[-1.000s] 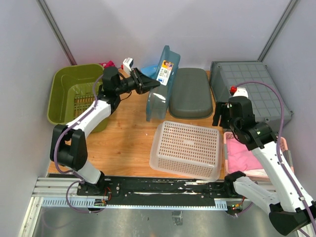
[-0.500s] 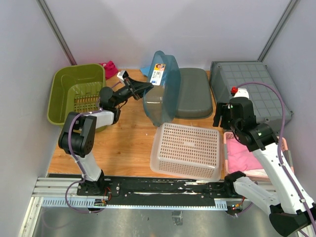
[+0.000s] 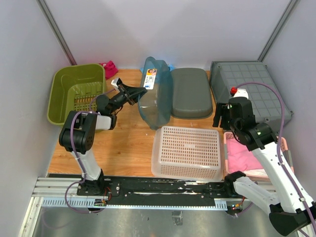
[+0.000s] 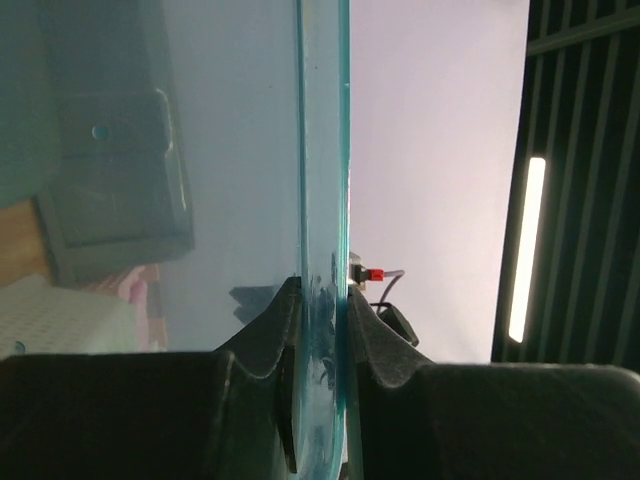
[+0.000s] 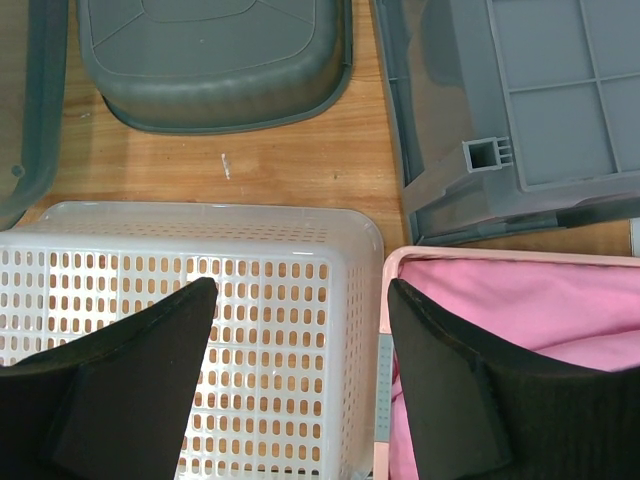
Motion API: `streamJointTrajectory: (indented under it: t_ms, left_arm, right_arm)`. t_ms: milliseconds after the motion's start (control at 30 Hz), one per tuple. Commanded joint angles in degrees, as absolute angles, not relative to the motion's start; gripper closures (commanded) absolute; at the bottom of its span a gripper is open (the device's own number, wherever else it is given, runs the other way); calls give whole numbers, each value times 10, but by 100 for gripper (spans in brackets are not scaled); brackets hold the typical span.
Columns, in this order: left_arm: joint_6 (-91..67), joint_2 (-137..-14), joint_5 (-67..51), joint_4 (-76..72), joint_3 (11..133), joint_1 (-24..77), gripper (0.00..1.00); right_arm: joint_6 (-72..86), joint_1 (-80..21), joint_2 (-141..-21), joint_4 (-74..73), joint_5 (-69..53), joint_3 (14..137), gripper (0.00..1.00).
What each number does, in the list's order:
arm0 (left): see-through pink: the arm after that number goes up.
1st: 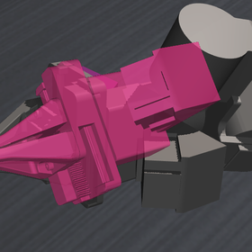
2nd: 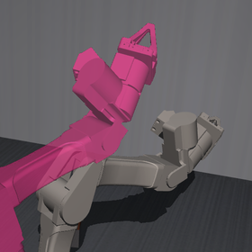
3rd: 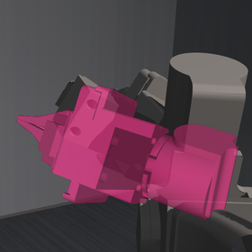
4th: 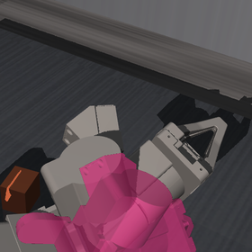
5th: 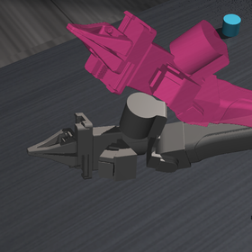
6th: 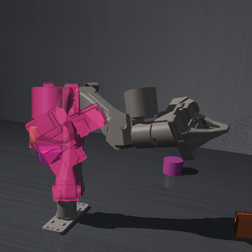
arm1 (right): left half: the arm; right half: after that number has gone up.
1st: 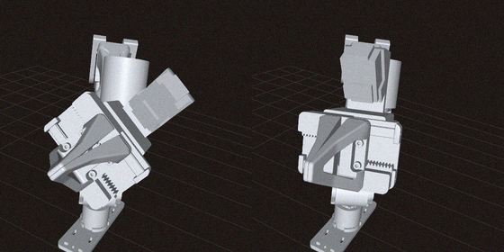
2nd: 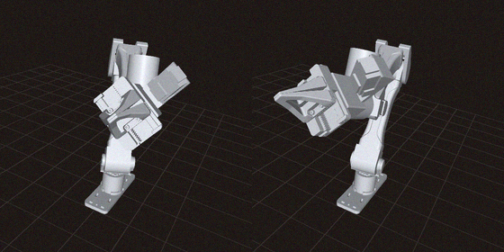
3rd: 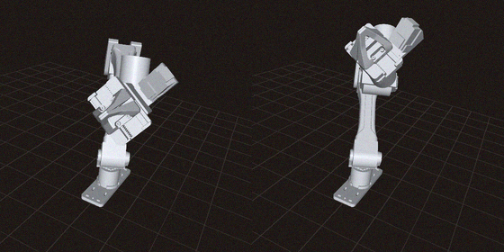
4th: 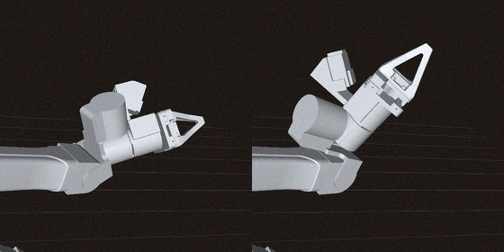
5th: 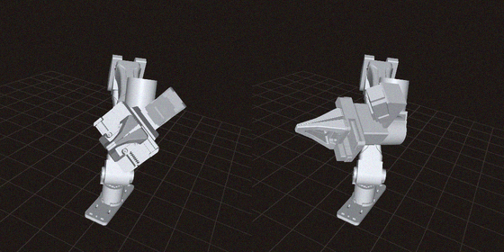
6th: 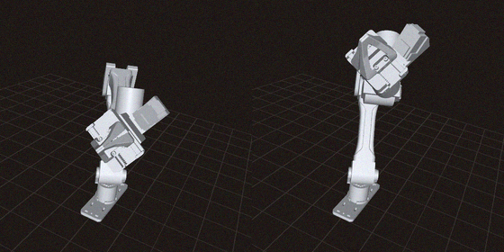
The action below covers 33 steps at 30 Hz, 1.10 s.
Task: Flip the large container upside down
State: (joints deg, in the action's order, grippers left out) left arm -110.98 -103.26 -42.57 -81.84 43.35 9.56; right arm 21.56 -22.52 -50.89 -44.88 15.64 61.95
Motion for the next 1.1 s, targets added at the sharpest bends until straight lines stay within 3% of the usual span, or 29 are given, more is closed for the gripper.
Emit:
streamJointTrajectory:
  t_ms: [0, 67, 233, 367, 633, 867, 1067]
  left_arm:
    - [-1083, -1046, -423, -821, 422, 68, 81]
    - [-1066, -1043, -425, -804, 414, 60, 73]
    - [-954, -1008, -427, -650, 411, 37, 36]
    - [-895, -980, -419, -569, 407, 23, 22]
    - [-793, -935, -385, -397, 437, 7, 22]
    - [-746, -916, -379, -358, 486, 18, 23]
    - [-526, -865, -272, -70, 633, 77, 23]
  right_arm:
    - [231, -231, -508, -455, 164, 626, 28]
    - [232, -231, -507, -455, 164, 625, 28]
    - [239, -231, -510, -451, 155, 624, 28]
    - [245, -231, -510, -450, 141, 631, 28]
    - [247, -231, -490, -459, 139, 629, 29]
    - [241, -231, -492, -465, 140, 633, 28]
    - [255, -231, -521, -444, 93, 634, 29]
